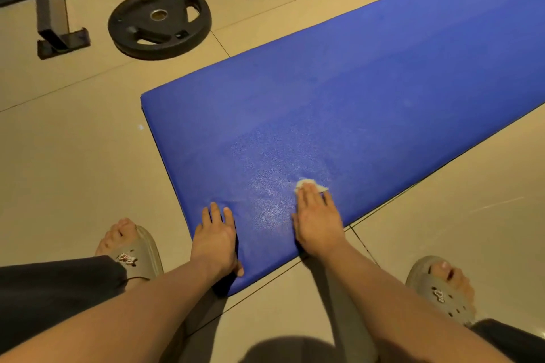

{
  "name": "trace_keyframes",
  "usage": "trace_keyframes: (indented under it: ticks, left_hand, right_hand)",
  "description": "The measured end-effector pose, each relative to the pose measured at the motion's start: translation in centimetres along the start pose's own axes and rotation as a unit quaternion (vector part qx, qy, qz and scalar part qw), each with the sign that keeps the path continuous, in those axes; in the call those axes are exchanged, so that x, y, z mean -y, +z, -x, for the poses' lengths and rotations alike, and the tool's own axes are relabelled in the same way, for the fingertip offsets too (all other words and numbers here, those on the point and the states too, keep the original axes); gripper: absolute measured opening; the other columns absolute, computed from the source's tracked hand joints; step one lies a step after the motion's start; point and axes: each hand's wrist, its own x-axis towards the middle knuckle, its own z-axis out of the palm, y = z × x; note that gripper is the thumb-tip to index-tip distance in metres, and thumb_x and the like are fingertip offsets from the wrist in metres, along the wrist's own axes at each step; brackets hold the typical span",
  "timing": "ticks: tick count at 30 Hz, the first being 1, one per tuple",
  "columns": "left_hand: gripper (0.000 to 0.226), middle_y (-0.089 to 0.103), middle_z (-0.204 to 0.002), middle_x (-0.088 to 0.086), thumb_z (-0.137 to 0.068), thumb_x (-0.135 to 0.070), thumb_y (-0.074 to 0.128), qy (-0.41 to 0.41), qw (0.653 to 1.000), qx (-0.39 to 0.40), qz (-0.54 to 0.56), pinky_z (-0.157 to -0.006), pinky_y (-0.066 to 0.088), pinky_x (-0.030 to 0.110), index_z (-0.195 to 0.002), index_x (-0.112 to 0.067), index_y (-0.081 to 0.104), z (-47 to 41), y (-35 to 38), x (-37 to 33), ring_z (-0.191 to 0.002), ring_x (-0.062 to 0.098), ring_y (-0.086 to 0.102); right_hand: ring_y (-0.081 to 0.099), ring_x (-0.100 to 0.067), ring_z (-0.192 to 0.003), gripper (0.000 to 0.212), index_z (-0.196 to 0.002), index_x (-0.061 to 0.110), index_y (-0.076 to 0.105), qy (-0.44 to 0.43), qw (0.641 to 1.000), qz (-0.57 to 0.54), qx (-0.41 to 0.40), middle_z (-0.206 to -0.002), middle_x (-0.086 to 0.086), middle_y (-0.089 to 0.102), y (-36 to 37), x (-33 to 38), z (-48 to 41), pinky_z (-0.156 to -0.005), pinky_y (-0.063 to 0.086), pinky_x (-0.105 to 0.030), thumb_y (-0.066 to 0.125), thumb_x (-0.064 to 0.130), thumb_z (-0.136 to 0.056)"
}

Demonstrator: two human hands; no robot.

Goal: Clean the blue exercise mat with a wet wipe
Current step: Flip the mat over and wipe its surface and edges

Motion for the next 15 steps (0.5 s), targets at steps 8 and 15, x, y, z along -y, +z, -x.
trace_keyframes:
  ticks: [8, 15]
  left_hand:
    - [0.149, -0.001, -0.167, 0.024, -0.059, -0.071, 0.085, 0.001, 1.0, -0.004, 0.0, -0.122, 0.028, 0.05, -0.16, -0.005, -0.001, 0.0, -0.2, 0.0, -0.153, 0.046, 0.006]
    - [0.147, 0.0, -0.166, 0.026, -0.061, -0.071, 0.085, -0.005, 1.0, -0.003, -0.004, -0.12, 0.03, 0.05, -0.16, -0.004, -0.001, 0.1, -0.3, -0.2, -0.153, 0.047, 0.008]
  right_hand:
    - [0.027, -0.035, -0.15, 0.066, -0.156, 0.001, 0.03, 0.122, 0.99, -0.061, 0.02, -0.162, -0.017, 0.031, -1.0, 0.0, 0.0, -0.123, 0.024, -0.046, 0.03, 0.042, -0.105]
    - [0.038, -0.043, -0.143, 0.066, -0.149, -0.004, 0.043, -0.051, 0.998, -0.033, 0.016, -0.154, -0.022, 0.042, 0.8, 6.9, 4.4, -0.117, 0.035, -0.051, 0.057, 0.032, -0.095]
